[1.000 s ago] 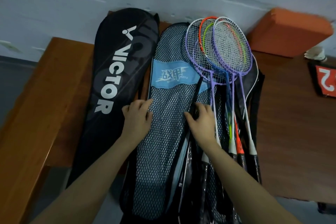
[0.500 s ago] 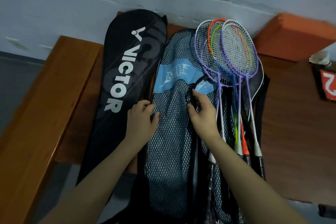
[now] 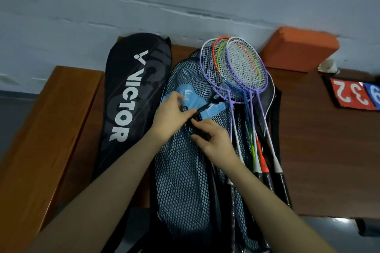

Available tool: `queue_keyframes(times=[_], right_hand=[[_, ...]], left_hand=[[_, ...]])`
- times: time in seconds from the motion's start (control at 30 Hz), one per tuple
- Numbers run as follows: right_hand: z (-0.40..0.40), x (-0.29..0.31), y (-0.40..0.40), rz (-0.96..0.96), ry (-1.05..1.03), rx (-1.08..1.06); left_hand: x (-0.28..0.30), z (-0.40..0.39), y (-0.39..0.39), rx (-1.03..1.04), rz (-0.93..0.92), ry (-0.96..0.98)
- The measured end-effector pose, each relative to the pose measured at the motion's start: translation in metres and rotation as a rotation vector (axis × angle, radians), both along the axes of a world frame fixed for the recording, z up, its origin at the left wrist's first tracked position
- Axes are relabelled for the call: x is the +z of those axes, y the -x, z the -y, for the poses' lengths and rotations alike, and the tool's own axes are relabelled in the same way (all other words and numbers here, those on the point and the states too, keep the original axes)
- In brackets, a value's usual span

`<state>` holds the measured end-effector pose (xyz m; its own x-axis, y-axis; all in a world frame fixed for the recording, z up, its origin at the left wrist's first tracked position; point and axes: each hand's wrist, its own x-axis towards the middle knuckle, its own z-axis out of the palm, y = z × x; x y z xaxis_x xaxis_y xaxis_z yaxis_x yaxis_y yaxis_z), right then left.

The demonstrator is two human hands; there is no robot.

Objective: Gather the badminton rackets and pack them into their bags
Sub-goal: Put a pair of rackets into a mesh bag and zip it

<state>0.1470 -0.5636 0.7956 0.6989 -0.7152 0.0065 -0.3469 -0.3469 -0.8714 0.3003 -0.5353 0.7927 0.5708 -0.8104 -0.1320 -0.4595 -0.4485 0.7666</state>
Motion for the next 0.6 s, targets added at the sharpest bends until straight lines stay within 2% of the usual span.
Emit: queue_keyframes(times=[0.13, 0.3, 0.4, 0.47, 0.6], right_hand=[[-0.004, 0.001, 0.002, 0.016, -0.134, -0.076], [-0.005, 0.007, 0.0, 0.165, -0.354, -0.164], [-0.005, 0.012, 0.002, 0.233, -0.382, -0.188], [0.0, 0.014, 0.001, 0.267, -0.361, -0.294], [0.018, 0.015, -0.011, 0.168, -0.359, -0.421]], left_hand=[[-0.003, 0.0, 0.001, 0.089, -0.066, 0.049], [0.009, -0.005, 0.01, 0.197, -0.211, 0.209], [0.028, -0.016, 0.017, 0.239, -0.276, 0.325], [0.039, -0.026, 0.021, 0.274, -0.32, 0.393], [0.053, -0.05, 0.023, 0.267, -0.281, 0.496]])
